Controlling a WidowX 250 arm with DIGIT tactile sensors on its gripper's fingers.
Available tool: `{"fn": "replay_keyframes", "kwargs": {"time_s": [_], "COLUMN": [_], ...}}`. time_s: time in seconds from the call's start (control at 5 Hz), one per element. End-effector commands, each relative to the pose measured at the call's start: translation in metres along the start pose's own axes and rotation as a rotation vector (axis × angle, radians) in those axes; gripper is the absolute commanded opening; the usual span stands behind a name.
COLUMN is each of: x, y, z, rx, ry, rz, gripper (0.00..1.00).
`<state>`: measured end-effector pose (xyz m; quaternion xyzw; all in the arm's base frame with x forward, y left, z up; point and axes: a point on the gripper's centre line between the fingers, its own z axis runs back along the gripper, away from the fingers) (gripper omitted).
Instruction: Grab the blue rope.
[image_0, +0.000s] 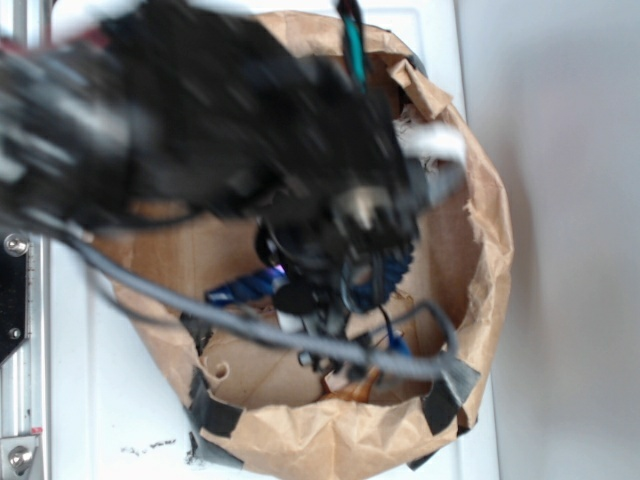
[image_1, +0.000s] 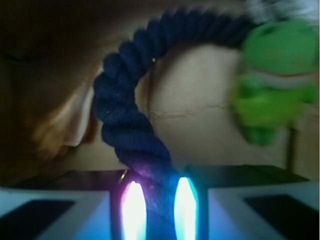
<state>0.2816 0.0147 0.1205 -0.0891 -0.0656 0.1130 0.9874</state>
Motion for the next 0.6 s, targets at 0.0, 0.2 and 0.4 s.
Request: {"fn": "replay_keyframes", "kwargs": {"time_s": [0.0, 0.2, 0.4], "x": [-0.006, -0.007, -0.009], "y": [0.006, 0.006, 0.002], "z": [0.09, 0.103, 0.099], "rx": [0.035, 0.111, 0.176], "ry": [-0.133, -0.148, -0.179], "rz": [-0.013, 0.014, -0.036], "gripper": [0.0, 0.0, 0.0]}}
